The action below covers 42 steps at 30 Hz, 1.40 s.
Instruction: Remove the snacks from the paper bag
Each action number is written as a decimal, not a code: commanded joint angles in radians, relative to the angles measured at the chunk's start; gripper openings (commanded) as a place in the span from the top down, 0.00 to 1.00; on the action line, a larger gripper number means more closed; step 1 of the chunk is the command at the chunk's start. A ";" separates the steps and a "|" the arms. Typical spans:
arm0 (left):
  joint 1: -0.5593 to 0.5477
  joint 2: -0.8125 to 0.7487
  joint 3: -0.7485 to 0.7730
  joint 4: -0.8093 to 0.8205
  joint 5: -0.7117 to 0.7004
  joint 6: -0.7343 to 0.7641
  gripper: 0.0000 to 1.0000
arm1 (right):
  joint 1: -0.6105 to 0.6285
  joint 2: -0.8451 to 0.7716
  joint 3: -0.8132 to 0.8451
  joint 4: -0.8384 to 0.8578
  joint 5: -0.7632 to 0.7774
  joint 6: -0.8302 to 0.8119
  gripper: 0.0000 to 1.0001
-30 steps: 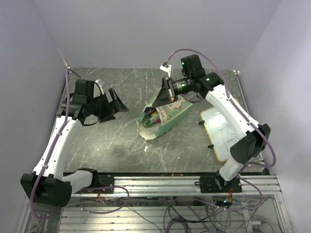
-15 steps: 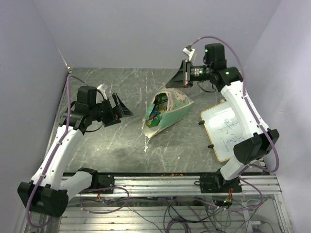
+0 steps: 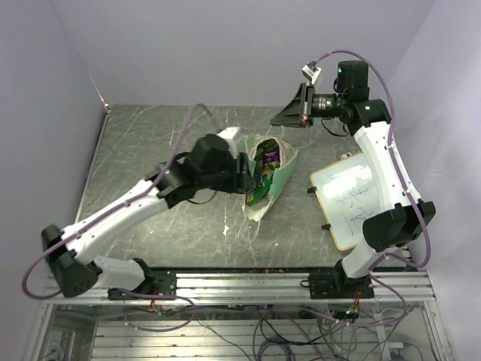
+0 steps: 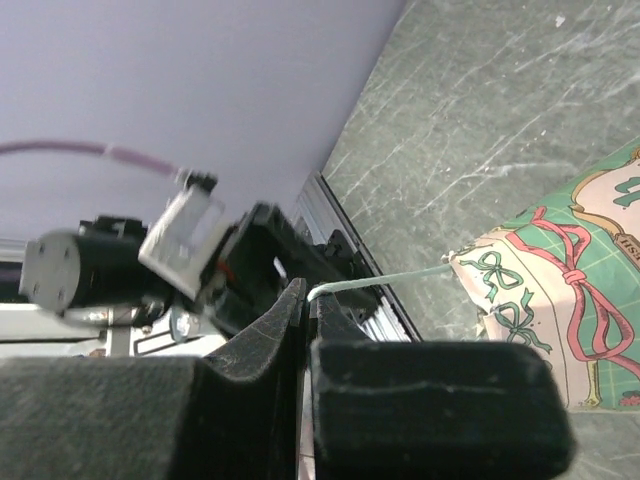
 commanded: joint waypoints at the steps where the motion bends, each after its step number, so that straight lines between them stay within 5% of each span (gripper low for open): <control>1: -0.160 0.148 0.173 -0.018 -0.323 0.114 0.43 | -0.026 -0.002 0.059 0.045 -0.040 0.042 1.00; 14: -0.237 0.305 0.206 0.057 -0.444 0.210 0.62 | -0.040 0.040 0.096 0.112 -0.055 0.085 1.00; 42: -0.252 0.552 0.249 0.047 -0.515 0.291 0.60 | -0.064 0.055 0.078 0.155 -0.110 0.097 1.00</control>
